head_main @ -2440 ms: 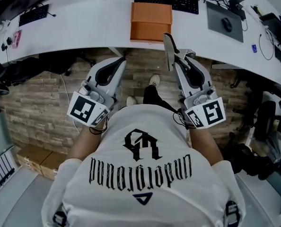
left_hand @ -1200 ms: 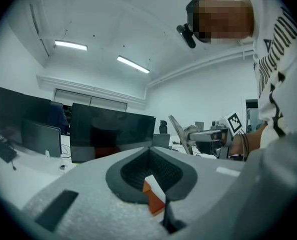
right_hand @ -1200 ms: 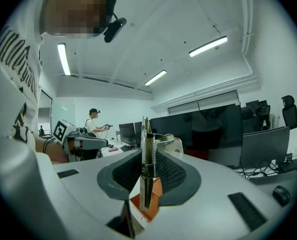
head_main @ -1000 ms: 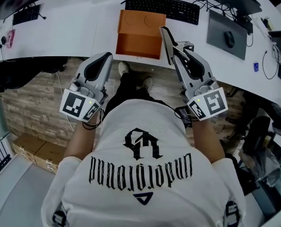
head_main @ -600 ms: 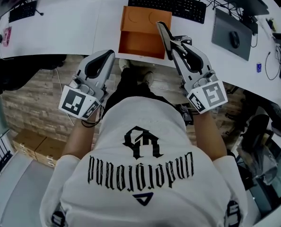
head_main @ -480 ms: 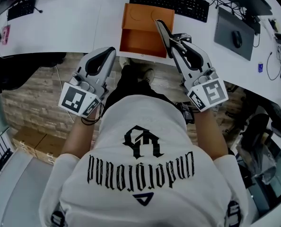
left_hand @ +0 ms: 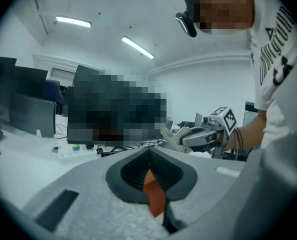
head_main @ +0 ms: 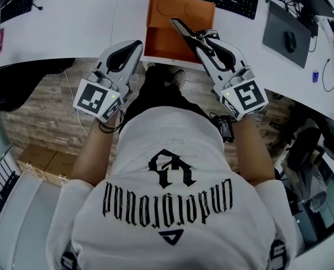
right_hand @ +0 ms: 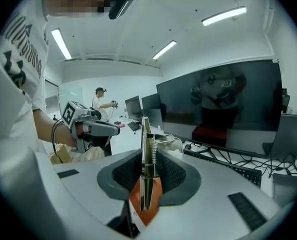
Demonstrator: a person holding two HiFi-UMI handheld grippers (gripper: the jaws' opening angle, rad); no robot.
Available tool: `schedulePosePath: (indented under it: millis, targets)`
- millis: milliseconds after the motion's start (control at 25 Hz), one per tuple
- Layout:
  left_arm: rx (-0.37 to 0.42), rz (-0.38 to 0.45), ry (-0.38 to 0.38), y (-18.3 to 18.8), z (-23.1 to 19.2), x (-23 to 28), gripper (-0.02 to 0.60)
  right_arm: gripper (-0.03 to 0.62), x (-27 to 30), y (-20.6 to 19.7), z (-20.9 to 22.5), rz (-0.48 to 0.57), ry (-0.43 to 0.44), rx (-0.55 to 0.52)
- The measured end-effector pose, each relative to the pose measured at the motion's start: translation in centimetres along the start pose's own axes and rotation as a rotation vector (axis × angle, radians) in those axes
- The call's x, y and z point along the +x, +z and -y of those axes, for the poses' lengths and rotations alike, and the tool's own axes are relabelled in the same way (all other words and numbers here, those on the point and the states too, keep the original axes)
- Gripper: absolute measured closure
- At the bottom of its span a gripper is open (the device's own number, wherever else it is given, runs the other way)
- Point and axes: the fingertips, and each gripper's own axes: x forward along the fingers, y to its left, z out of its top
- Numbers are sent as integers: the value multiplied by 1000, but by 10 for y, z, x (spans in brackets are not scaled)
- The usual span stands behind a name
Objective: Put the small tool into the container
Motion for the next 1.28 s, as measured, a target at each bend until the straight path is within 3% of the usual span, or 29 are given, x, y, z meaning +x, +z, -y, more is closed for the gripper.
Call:
schedulePosePath:
  millis: [360, 800, 1280]
  targets:
    - [38, -108, -38, -45, -17, 27, 568, 505, 34, -52, 4, -128, 35, 33]
    - [-48, -221, -60, -110, -27, 47, 568, 505, 65, -112, 1, -284, 114, 18]
    - [-48, -298, -103, -149, -49, 63, 569, 505, 95, -166, -2, -457, 178, -4]
